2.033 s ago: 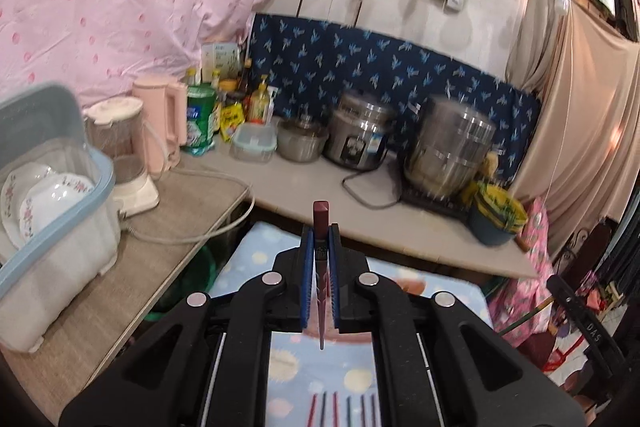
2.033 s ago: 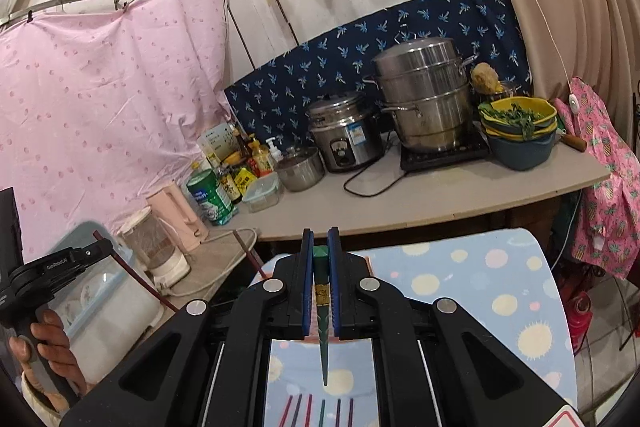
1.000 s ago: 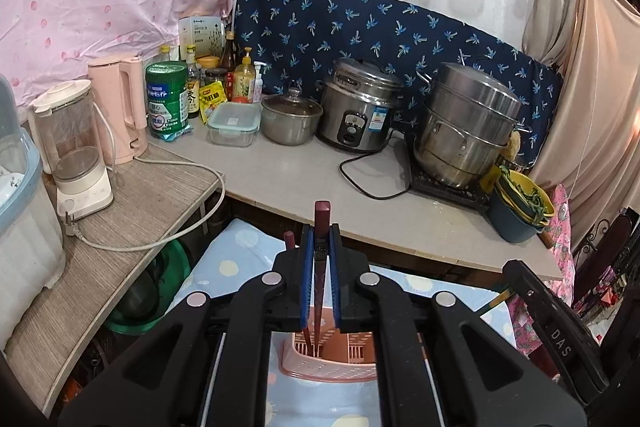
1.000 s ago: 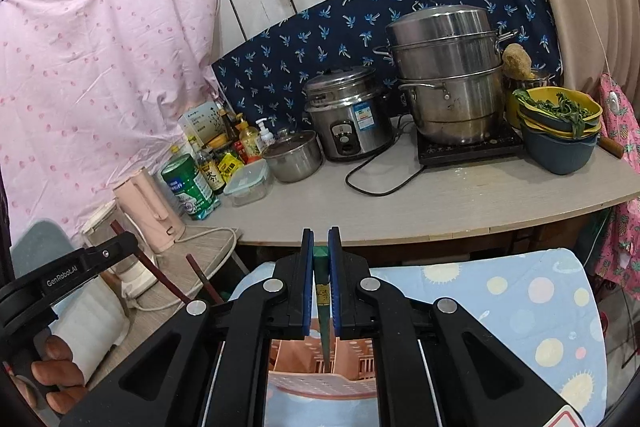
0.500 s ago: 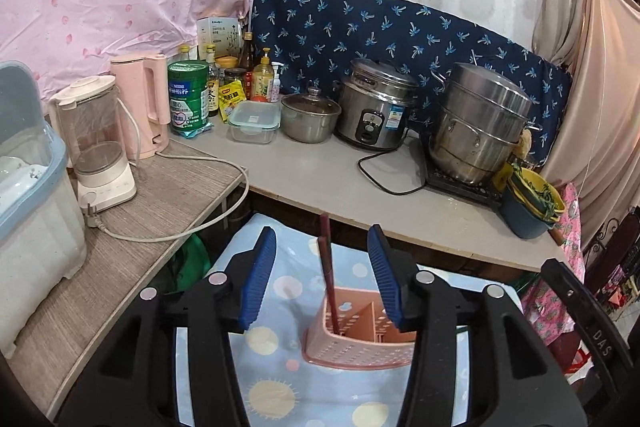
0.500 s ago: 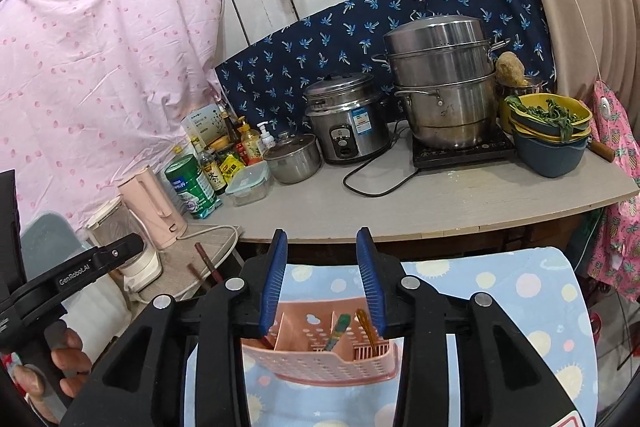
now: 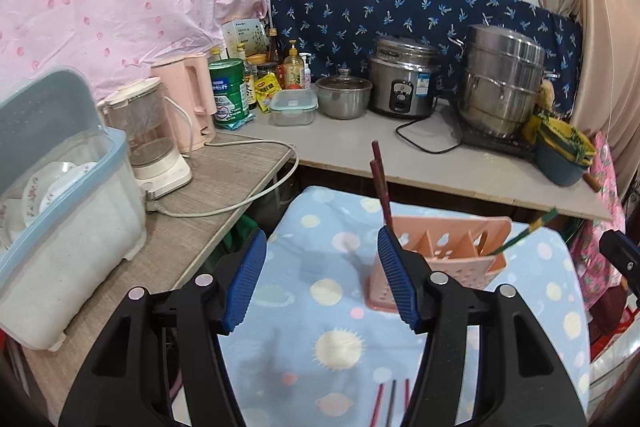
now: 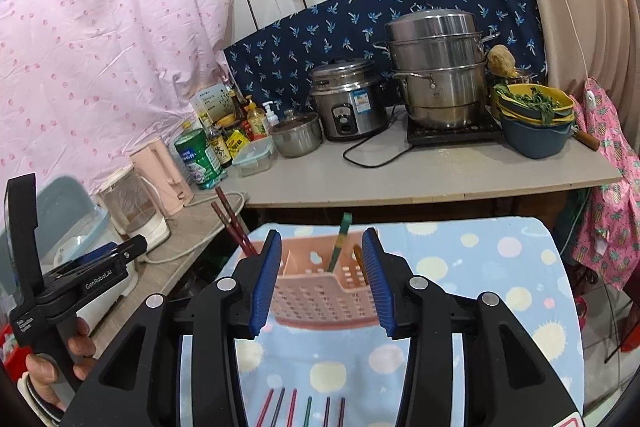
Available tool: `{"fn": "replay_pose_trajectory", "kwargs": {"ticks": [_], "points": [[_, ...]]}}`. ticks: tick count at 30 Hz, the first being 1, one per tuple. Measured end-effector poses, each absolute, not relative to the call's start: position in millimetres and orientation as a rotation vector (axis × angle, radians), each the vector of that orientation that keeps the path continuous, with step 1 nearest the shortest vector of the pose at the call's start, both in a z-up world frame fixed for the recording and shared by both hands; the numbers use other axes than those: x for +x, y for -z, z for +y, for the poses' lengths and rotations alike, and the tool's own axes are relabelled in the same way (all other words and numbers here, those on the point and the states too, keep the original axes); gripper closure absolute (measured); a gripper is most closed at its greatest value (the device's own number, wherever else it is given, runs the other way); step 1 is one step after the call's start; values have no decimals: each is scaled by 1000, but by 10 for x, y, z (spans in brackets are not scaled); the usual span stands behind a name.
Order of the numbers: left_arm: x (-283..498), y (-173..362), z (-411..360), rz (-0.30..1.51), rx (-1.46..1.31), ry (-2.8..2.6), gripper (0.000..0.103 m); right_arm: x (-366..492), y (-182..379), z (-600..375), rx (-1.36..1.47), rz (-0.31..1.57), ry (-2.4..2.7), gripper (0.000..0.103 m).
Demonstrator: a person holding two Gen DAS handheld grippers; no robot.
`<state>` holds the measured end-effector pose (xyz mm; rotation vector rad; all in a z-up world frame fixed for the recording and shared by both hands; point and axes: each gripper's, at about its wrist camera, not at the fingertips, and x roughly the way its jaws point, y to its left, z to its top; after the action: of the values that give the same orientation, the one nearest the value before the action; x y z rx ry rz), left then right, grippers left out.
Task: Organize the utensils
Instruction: 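Move both open tools back toward the remaining chopsticks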
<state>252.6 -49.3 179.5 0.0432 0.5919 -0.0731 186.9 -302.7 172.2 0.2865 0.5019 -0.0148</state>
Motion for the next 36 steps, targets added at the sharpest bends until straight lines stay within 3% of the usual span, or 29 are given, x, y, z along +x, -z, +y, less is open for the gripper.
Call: {"fn": "replay_pose_trajectory", "kwargs": {"ticks": [21,36], "points": [[1549,-1294,-410,667,115,123,48,876,-1155,-2593,201,596,-6,62],[964,-442,-258,817,117,167,46,240,-324,-2351,193,734,47,62]]}}
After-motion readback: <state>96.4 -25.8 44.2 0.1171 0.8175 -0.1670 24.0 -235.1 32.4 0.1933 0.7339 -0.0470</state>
